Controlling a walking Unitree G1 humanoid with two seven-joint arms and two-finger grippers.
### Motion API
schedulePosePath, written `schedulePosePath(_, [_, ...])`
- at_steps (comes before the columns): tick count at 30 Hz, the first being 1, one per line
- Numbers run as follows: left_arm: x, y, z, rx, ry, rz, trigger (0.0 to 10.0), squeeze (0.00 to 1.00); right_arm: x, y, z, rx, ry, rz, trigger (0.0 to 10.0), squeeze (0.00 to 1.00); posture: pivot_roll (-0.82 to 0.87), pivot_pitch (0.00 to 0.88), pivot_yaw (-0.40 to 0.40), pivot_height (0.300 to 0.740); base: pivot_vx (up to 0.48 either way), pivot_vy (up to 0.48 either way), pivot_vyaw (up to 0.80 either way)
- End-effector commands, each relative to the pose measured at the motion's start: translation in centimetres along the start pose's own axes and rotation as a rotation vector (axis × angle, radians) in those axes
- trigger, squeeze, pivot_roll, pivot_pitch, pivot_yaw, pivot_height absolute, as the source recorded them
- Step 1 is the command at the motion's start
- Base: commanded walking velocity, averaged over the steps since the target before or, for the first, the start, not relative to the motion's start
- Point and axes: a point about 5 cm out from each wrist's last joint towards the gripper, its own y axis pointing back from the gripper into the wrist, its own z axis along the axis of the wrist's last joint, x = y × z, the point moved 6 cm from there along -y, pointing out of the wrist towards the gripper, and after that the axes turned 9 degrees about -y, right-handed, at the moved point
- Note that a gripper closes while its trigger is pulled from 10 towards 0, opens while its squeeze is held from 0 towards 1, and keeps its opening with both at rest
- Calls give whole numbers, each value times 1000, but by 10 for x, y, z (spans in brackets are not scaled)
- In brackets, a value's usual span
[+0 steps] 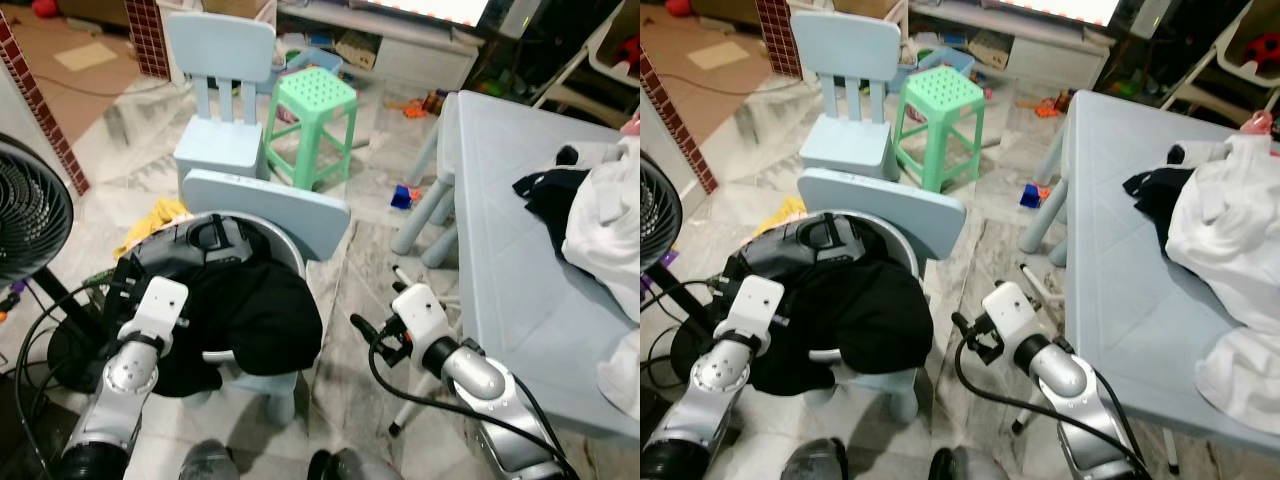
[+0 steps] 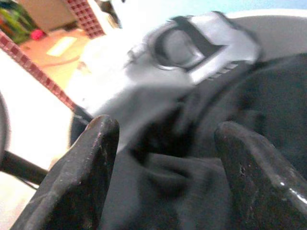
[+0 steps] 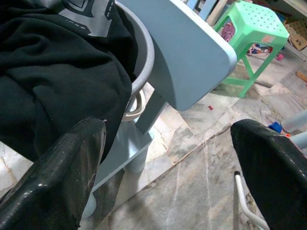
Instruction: Hang hanger
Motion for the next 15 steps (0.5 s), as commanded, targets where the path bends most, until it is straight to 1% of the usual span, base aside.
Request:
schedulePosePath(1, [-16, 4, 1, 18, 29, -78, 10000, 0, -7, 0, -1, 3, 10, -16, 10000, 0, 4, 94, -130, 740, 0, 0, 0])
schedulePosePath(4, [-27, 7, -2, 34, 46, -135, 10000, 0, -8, -1, 0, 2, 10, -18, 10000, 0, 8, 94, -129, 740, 0, 0, 0])
schedulePosePath(5, [-31, 8, -5, 51, 74, -162, 10000, 0, -7, -1, 0, 2, 11, -17, 10000, 0, 9, 94, -128, 740, 0, 0, 0])
schedulePosePath(6, [-32, 8, -7, 60, 82, -173, 10000, 0, -7, -2, 0, 1, 11, -17, 10000, 0, 7, 92, -127, 740, 0, 0, 0])
schedulePosePath(9, [-31, 9, -10, 73, 73, -175, 10000, 0, -7, -2, 0, -1, 11, -17, 10000, 0, 6, 91, -127, 740, 0, 0, 0])
schedulePosePath(10, [-30, 8, -14, 98, 79, -184, 10000, 0, -6, -2, 0, -1, 11, -17, 10000, 0, 5, 90, -126, 740, 0, 0, 0])
schedulePosePath(15, [-29, 6, -25, 141, 77, -194, 10000, 0, -7, -1, 0, -2, 14, -18, 10000, 0, 0, 88, -126, 740, 0, 0, 0])
